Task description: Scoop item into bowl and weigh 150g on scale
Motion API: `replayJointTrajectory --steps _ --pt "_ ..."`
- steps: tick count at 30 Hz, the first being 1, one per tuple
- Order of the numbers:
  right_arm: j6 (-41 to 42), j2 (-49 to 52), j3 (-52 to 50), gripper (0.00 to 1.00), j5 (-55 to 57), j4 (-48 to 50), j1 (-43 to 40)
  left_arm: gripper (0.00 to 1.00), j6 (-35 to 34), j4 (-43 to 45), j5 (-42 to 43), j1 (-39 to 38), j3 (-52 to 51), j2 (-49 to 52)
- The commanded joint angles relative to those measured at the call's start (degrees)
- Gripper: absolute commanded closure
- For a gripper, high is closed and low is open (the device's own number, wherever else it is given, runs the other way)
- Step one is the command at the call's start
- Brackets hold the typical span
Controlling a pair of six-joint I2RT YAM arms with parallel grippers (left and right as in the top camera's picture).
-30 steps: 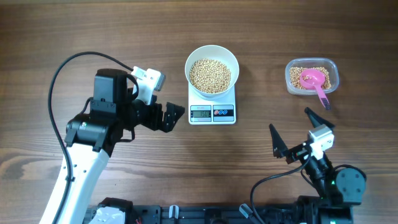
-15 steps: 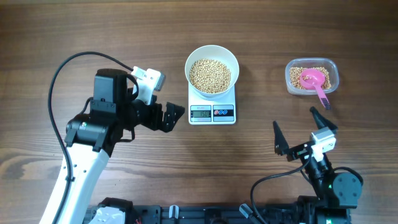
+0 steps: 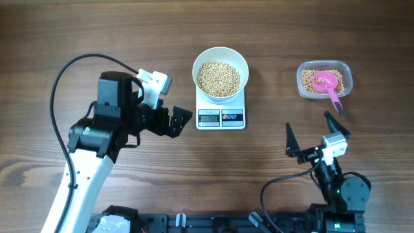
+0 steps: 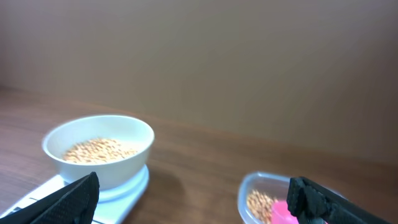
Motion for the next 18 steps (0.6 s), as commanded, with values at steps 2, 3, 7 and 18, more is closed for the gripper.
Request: replayJointTrajectory --steps 2,3,7,18 --pt "4.2 -0.9 -0.1 0.0 9.8 -4.3 0.3 0.0 -0.4 0.2 0.9 0.4 0.0 0.3" --pt "4.4 -0.9 -0.1 0.0 10.8 -4.4 0.3 0.0 -0.4 0.2 0.9 0.4 0.0 0.3" --pt "-2.3 -0.9 -0.1 0.0 13.6 -4.7 0.3 0.0 -0.4 0.2 0.9 0.4 0.0 0.3" --pt "1.0 -0.9 -0.1 0.0 14.0 -4.9 0.3 0.0 -0.4 0.2 0.9 0.4 0.0 0.3"
